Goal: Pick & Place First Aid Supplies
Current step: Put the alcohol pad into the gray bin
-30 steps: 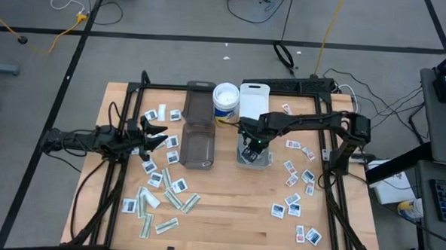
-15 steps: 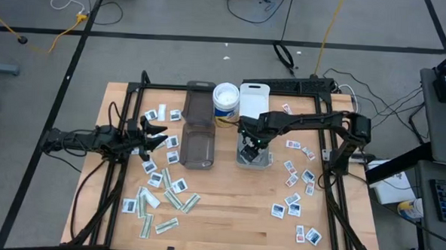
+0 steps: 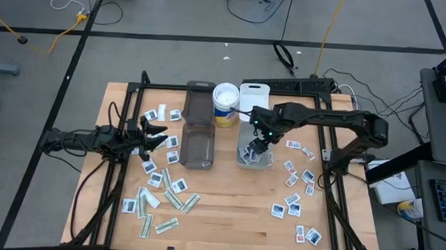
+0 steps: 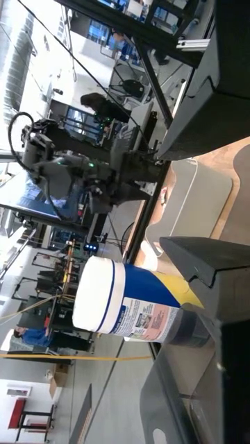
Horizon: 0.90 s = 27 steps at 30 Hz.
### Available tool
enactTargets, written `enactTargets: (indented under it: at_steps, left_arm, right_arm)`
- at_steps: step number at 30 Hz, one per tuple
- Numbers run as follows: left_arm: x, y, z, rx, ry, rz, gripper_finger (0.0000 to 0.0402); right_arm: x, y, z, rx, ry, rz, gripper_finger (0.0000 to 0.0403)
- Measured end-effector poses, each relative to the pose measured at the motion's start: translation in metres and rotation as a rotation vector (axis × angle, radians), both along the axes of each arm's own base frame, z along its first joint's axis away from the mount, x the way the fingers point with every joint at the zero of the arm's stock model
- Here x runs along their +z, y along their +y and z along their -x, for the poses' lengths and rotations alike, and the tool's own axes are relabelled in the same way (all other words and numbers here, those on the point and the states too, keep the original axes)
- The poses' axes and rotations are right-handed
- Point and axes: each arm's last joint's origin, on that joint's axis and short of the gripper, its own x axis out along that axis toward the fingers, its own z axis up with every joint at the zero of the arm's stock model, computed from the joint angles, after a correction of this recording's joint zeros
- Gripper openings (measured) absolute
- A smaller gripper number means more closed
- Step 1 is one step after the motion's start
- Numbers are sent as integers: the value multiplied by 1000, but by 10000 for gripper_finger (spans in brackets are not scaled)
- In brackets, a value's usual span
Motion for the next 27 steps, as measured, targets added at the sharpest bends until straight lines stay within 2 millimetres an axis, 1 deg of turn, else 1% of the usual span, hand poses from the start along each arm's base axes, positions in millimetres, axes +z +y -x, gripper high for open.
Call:
enactTargets:
  at_steps: [3, 5, 9, 13, 18, 22, 27]
  left_arm:
    - [0, 0, 0, 0, 0, 0, 196]
    - [0, 0, 0, 0, 0, 0, 196]
    - [0, 0, 0, 0, 0, 0, 196]
    - [0, 0, 0, 0, 0, 0, 196]
    - [0, 0, 0, 0, 0, 0, 196]
    - [0, 0, 0, 0, 0, 0, 196]
    - [0, 0, 0, 0, 0, 0, 196]
  right_arm:
    - [11, 3, 13, 15, 6, 2, 256]
    - [12, 6, 22, 19, 3, -1, 256]
    - [-5, 17, 46, 25, 45, -13, 256]
    - [-17, 28, 72, 6, 61, -26, 256]
    - [-34, 36, 102, -45, 99, -45, 256]
    - [-46, 39, 121, -57, 118, -50, 256]
    - [-57, 42, 137, 26, 122, -38, 256]
